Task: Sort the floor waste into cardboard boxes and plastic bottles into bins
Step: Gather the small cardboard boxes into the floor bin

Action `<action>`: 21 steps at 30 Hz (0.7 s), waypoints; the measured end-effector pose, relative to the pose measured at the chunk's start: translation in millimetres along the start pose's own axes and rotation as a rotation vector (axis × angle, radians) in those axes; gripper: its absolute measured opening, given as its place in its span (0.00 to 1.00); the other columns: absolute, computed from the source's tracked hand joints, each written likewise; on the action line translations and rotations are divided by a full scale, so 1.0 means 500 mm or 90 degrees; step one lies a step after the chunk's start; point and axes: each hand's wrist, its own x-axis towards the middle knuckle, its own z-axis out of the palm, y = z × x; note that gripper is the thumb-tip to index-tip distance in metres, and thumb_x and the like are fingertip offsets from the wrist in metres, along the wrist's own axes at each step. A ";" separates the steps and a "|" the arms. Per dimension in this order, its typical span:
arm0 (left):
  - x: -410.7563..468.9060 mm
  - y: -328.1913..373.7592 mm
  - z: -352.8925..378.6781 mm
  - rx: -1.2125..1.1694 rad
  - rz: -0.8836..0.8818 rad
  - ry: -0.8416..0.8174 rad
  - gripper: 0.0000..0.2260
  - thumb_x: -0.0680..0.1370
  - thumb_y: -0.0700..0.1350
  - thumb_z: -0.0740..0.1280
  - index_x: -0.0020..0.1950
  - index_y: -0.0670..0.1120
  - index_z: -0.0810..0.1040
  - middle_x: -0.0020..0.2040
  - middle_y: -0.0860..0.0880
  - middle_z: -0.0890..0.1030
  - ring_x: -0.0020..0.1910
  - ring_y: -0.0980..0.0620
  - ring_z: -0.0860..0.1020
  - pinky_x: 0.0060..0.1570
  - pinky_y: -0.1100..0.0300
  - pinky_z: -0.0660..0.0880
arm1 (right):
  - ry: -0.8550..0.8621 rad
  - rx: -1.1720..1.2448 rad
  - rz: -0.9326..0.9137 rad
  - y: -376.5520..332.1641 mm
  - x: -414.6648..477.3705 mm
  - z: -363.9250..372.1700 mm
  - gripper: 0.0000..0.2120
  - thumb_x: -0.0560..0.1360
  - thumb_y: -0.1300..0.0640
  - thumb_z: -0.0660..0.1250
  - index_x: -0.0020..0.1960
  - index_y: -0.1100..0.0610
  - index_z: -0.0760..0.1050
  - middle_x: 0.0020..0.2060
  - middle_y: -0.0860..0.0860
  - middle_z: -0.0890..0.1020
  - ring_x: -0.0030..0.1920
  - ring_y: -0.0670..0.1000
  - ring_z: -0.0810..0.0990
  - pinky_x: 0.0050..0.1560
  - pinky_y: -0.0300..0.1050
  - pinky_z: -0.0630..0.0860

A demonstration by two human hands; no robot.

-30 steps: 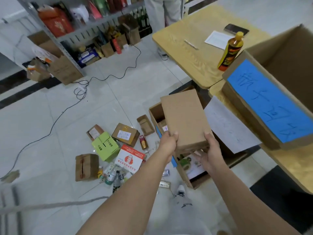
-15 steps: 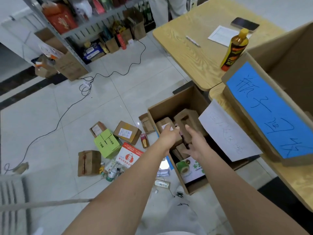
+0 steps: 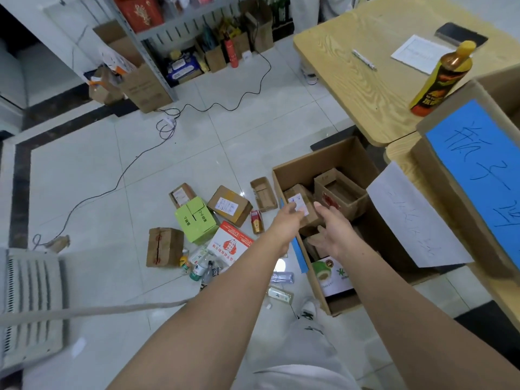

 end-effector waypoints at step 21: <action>-0.005 -0.253 -0.743 -0.127 -0.029 0.129 0.07 0.83 0.46 0.56 0.59 0.51 0.72 0.43 0.53 0.75 0.38 0.60 0.77 0.42 0.61 0.71 | 0.071 -0.221 0.015 0.343 0.014 0.453 0.21 0.77 0.49 0.69 0.66 0.55 0.72 0.64 0.53 0.77 0.63 0.54 0.75 0.56 0.53 0.75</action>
